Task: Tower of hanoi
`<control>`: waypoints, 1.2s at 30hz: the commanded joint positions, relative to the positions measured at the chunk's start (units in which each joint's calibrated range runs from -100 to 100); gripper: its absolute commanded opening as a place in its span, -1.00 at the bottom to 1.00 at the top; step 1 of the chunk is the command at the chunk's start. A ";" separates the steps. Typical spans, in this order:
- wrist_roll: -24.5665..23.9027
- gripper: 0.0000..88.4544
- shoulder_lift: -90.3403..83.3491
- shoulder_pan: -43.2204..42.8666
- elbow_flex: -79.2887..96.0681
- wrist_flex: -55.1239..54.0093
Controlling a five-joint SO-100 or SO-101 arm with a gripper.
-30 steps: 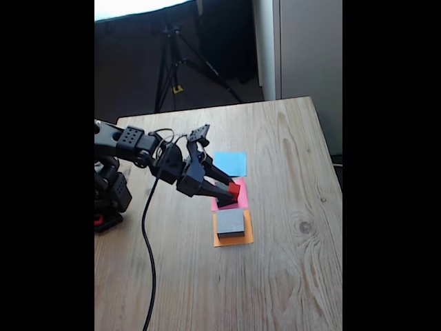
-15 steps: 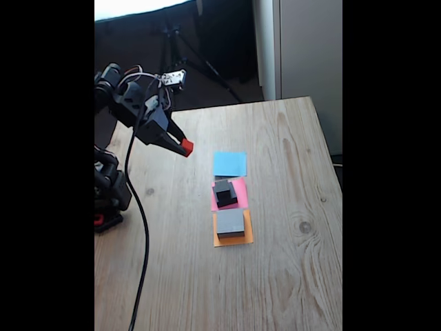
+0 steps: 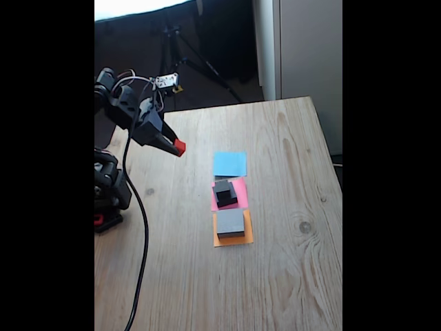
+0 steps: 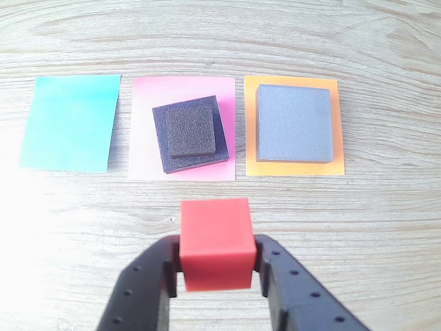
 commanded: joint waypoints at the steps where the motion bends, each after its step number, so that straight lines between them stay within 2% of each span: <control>1: 0.69 -0.96 -4.28 -0.50 12.52 -13.45; 8: 0.69 -0.95 -6.09 -0.08 33.06 -38.71; 30: 0.69 -0.94 2.54 -2.84 62.97 -91.48; 36: 0.69 -0.94 6.70 -2.84 65.34 -99.65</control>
